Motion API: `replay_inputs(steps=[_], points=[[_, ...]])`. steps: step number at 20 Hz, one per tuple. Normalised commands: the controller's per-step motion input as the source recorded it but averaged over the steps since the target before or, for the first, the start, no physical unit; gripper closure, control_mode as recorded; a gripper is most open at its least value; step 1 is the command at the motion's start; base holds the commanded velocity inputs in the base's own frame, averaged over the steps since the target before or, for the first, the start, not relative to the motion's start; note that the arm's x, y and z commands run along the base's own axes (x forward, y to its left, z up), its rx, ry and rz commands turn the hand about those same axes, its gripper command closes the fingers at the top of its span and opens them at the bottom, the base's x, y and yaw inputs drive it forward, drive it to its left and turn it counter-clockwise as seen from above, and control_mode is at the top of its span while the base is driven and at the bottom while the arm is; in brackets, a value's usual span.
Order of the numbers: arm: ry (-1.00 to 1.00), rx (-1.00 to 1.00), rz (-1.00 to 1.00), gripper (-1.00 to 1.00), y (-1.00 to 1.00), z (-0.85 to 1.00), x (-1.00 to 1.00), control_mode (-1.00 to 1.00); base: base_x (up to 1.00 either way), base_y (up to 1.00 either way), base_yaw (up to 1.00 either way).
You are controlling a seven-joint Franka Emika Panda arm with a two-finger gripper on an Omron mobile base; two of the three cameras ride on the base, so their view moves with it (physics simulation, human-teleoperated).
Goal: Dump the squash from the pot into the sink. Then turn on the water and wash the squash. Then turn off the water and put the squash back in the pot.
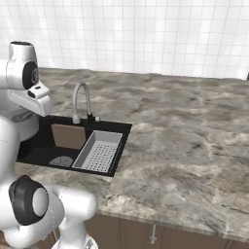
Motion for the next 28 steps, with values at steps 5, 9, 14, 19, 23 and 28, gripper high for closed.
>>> replay_inputs(steps=[5, 9, 14, 19, 23, 28], points=[[0.00, 0.03, 0.00, 1.00, 0.81, 0.00, 0.23, -1.00, 0.00, 0.00, 0.00], [0.01, 0.07, -0.04, 1.00, 0.69, 0.00, 0.56, -1.00, 0.00, 0.00, 0.00], [0.03, 0.12, -0.09, 1.00, 0.56, -0.11, 0.62, -1.00, 0.00, 0.00, 0.00], [0.07, 0.20, -0.15, 1.00, 0.39, -0.24, 0.53, -1.00, 0.00, 0.00, 0.00], [0.07, 0.20, -0.17, 1.00, 0.31, -0.37, 0.48, -1.00, 0.00, 0.00, 0.00], [0.03, 0.19, -0.19, 1.00, 0.18, -0.34, 0.18, -1.00, 0.00, 0.00, 0.00]])
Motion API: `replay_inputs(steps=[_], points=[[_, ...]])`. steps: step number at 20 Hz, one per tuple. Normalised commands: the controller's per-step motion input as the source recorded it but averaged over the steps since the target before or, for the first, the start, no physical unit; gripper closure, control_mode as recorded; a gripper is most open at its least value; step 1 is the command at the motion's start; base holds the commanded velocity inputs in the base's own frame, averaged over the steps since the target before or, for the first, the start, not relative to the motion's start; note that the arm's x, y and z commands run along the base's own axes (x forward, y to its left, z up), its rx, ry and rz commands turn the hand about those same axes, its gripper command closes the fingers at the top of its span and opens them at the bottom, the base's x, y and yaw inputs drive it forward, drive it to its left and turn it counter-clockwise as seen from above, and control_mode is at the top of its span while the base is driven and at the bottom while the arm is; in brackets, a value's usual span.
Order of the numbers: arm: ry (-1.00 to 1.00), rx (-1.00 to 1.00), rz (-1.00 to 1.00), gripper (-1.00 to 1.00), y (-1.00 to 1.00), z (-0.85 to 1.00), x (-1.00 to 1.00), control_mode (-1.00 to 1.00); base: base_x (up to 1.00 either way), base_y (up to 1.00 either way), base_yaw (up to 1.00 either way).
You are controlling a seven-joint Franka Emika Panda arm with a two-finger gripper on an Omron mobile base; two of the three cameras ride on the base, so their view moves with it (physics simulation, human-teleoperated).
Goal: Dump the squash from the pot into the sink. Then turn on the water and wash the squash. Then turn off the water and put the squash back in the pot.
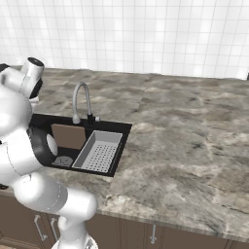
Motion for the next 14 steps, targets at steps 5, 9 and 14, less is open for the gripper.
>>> replay_inputs(steps=[5, 9, 14], points=[[0.00, 0.18, -0.19, 1.00, 0.21, -0.14, 0.00, -1.00, 0.00, 0.00, 0.00], [0.00, 0.18, -0.18, 1.00, 0.36, -0.06, 0.00, -1.00, 0.00, 0.00, 0.00], [0.00, 0.22, -0.20, 1.00, 0.30, -0.13, 0.20, -1.00, 0.00, 0.00, 0.00]])
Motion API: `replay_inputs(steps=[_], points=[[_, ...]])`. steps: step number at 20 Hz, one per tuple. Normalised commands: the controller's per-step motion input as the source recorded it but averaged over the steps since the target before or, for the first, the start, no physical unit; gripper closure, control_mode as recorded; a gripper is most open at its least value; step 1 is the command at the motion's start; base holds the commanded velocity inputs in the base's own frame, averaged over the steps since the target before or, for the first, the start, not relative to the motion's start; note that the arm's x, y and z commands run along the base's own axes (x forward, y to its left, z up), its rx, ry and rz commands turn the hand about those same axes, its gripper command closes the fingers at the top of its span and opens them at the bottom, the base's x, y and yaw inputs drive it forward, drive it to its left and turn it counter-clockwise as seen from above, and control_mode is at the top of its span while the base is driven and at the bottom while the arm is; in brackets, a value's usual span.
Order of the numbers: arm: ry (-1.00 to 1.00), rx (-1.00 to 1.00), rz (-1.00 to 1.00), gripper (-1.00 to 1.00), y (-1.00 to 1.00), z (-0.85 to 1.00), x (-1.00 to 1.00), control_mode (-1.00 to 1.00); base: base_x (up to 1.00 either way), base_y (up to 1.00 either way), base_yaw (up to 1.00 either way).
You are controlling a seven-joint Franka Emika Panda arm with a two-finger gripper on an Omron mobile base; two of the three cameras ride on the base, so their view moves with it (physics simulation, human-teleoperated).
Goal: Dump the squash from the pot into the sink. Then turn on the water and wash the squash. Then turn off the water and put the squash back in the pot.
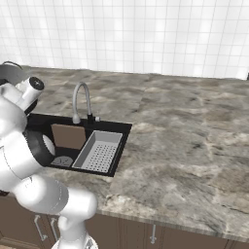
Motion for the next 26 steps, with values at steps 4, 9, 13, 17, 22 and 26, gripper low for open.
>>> replay_inputs(steps=[4, 9, 13, 17, 22, 26], points=[[0.00, 0.23, -0.20, 1.00, 0.31, -0.04, 0.12, -1.00, 0.00, 0.00, 0.00], [0.05, 0.26, -0.19, 1.00, 0.39, 0.00, 0.00, -1.00, 0.00, 0.00, 0.00], [0.16, 0.31, -0.21, 1.00, 0.25, 0.00, 0.12, -1.00, 0.00, 0.00, 0.00], [0.17, 0.31, -0.20, 1.00, 0.06, 0.00, 0.18, -1.00, 0.00, 0.00, 0.00], [0.20, 0.32, -0.19, 1.00, 0.00, 0.00, 0.03, -1.00, 0.00, 0.00, 0.00], [0.20, 0.35, -0.17, 1.00, 0.00, 0.00, 0.10, -1.00, 0.00, 0.00, 0.00]])
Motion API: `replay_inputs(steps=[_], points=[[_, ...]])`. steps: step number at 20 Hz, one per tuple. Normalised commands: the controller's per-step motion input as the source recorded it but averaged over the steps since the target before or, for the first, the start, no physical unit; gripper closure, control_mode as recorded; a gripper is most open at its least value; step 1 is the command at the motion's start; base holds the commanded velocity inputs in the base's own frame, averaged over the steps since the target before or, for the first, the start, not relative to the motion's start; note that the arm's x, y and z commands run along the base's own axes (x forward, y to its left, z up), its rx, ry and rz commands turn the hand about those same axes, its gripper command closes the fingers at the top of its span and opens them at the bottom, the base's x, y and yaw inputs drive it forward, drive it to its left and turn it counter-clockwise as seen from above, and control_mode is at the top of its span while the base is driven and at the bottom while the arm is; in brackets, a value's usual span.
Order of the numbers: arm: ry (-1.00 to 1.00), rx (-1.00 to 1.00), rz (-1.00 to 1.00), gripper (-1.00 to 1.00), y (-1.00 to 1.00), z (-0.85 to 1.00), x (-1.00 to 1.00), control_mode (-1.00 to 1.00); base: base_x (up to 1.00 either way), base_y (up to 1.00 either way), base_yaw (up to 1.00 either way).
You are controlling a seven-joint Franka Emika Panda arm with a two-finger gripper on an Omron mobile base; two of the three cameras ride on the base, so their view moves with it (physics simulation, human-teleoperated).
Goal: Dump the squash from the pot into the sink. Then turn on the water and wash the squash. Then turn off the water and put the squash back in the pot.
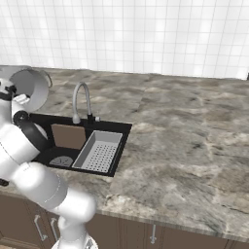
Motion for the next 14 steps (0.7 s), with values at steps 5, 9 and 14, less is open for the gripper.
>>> replay_inputs(steps=[5, 9, 14], points=[[0.18, 0.38, -0.11, 1.00, 0.00, 0.00, 0.21, -1.00, 0.00, 0.00, 0.00], [0.08, 0.40, 0.00, 1.00, 0.00, 0.00, 0.13, -1.00, 0.00, 0.00, 0.00], [0.05, 0.42, 0.00, 1.00, -0.01, 0.00, 0.23, -1.00, 0.00, 0.00, 0.00]])
